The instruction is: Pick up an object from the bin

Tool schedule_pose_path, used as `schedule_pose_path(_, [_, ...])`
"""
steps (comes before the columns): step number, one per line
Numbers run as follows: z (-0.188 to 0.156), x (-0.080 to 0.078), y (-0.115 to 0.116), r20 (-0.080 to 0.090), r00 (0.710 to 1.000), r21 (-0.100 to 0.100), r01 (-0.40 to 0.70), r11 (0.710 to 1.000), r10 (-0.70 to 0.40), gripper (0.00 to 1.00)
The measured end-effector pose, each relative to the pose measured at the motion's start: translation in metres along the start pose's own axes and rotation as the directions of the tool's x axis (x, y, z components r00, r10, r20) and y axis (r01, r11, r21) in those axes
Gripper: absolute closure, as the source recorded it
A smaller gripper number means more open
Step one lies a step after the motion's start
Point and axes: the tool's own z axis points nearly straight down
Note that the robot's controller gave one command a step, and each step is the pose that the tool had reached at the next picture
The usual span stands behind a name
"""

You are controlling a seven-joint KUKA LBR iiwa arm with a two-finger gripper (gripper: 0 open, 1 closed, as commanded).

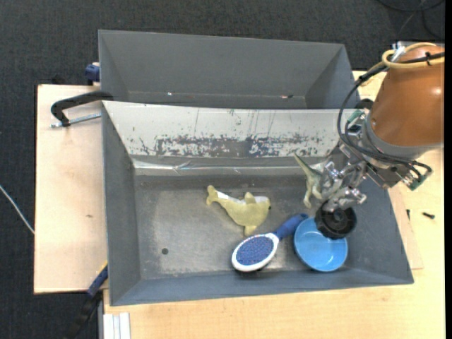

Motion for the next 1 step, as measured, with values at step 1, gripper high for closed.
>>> schedule_pose_path(1, [0.0044, 0.001, 0.0013, -0.006, 1.0, -0.007, 0.0, 1.0, 0.0, 0.0])
